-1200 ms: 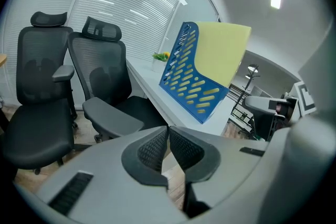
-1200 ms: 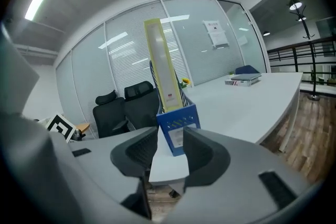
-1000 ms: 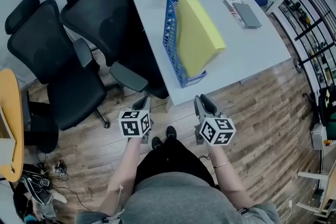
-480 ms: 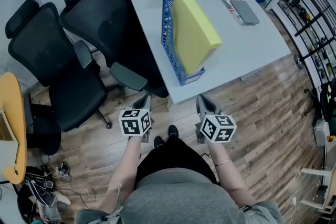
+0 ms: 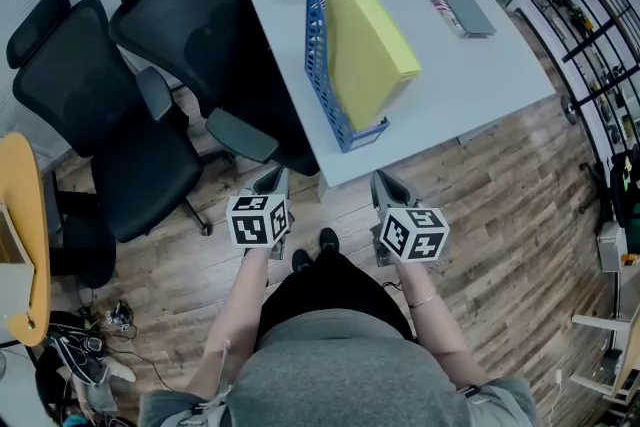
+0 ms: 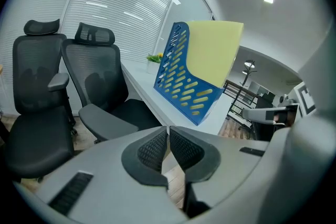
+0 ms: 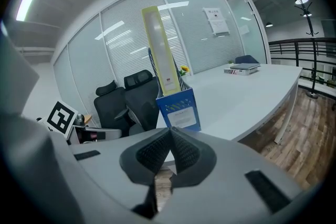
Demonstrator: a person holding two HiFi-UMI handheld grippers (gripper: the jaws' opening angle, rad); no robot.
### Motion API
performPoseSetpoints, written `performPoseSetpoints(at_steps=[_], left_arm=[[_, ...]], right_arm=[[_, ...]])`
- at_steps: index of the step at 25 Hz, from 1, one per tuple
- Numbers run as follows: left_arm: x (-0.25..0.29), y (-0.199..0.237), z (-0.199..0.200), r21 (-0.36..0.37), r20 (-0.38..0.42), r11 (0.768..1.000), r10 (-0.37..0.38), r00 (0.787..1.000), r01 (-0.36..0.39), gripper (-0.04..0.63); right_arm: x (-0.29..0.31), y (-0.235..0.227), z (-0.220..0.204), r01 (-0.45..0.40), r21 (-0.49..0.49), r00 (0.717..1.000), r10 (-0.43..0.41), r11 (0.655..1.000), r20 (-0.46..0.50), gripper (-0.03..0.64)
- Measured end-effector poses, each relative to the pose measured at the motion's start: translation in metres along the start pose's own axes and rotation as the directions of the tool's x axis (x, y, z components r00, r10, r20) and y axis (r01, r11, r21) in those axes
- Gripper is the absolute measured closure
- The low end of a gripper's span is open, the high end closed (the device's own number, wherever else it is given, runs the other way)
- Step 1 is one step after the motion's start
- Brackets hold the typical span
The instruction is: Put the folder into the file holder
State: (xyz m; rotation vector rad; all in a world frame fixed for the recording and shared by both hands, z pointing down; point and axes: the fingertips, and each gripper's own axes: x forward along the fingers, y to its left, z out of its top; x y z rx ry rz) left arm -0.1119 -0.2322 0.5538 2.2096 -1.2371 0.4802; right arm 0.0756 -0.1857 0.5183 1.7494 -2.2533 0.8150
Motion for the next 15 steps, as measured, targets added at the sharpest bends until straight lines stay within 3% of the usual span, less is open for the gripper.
performPoseSetpoints(at_steps=[15], left_arm=[[0.0036, -0.0072, -0.0036, -0.007, -0.010, 1.000, -0.007, 1.000, 0.007, 0.563]], right_arm=[[0.0040, 0.0020, -0.0103, -0.024, -0.005, 0.998, 0.023, 1.000, -0.051, 0.613]])
